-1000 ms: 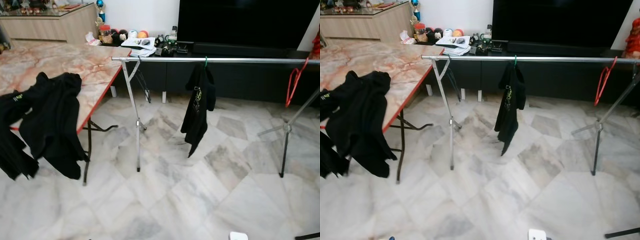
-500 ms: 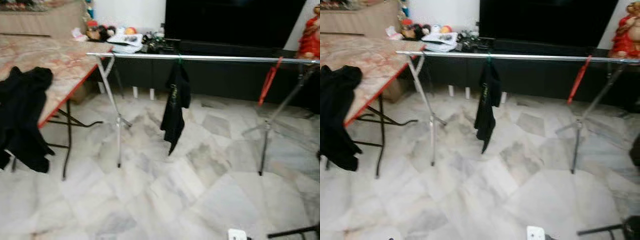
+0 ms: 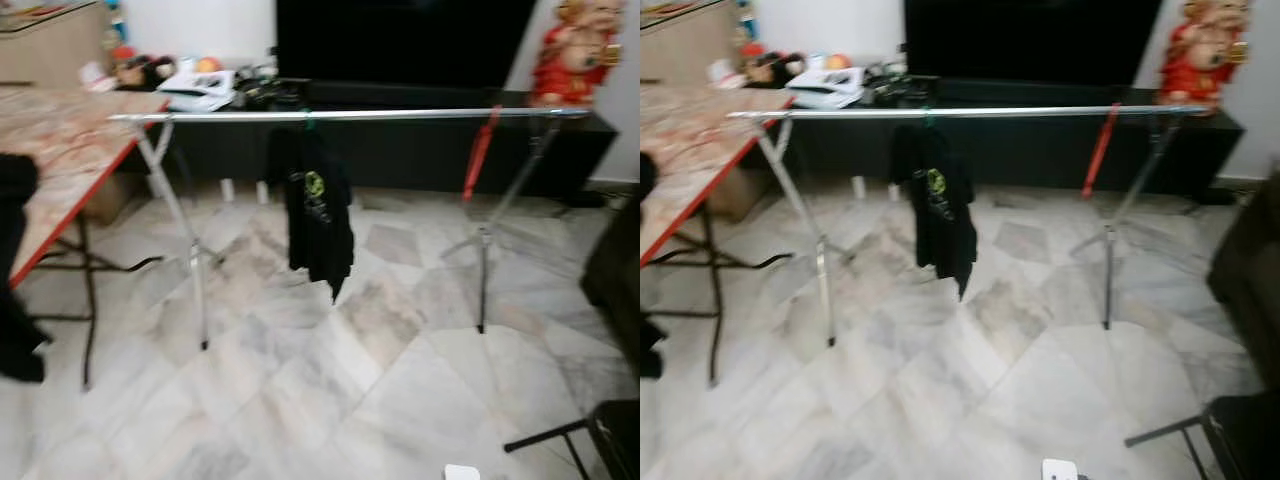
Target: Hang hanger
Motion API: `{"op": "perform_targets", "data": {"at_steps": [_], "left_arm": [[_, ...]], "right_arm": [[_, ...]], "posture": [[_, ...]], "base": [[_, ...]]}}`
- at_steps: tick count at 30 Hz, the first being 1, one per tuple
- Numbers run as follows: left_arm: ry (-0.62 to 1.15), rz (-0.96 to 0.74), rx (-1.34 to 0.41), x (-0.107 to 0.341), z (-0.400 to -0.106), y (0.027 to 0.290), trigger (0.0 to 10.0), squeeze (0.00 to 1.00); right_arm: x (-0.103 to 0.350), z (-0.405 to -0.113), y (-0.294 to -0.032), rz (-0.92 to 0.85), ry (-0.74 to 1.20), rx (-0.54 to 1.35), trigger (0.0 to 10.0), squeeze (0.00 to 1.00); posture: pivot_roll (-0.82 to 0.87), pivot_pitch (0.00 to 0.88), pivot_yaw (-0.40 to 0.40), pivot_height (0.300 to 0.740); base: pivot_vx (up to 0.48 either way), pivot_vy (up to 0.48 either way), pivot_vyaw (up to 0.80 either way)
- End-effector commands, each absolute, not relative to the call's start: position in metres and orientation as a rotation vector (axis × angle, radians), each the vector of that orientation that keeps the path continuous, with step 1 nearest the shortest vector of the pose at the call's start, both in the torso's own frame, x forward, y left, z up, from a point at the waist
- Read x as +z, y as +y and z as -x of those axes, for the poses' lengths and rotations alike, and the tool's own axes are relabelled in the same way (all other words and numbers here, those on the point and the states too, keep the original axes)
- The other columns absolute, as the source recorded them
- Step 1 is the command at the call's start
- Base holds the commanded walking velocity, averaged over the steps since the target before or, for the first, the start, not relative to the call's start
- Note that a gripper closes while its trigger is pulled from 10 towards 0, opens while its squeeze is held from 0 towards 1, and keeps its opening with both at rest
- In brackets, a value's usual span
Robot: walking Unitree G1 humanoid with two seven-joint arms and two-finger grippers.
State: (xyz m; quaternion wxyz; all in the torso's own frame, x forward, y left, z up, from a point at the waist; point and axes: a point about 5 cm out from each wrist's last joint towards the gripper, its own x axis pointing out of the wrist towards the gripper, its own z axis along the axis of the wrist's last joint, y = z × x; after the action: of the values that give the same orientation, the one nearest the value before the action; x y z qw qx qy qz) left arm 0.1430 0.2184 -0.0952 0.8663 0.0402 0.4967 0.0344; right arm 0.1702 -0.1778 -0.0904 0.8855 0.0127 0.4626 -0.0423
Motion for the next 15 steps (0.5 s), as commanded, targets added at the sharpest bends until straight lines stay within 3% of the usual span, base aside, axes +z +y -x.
{"op": "perform_targets", "data": {"at_steps": [1, 15], "left_arm": [[1.068, -0.097, 0.057, -0.0978, -0.1368, 0.2176, 10.0, 0.00], [1.069, -0.097, 0.054, -0.0978, -0.1370, 0.2176, 10.0, 0.00]], "right_arm": [[-0.0912, -0.1686, -0.1771, -0.030, 0.968, -0.086, 10.0, 0.00], [-0.0906, -0.1692, -0.1777, -0.028, 0.954, -0.086, 10.0, 0.00]], "posture": [[0.02, 0.048, -0.002, 0.740], [0.03, 0.054, -0.002, 0.740]], "base": [[0.409, 0.000, -0.79], [0.408, 0.000, 0.00]]}}
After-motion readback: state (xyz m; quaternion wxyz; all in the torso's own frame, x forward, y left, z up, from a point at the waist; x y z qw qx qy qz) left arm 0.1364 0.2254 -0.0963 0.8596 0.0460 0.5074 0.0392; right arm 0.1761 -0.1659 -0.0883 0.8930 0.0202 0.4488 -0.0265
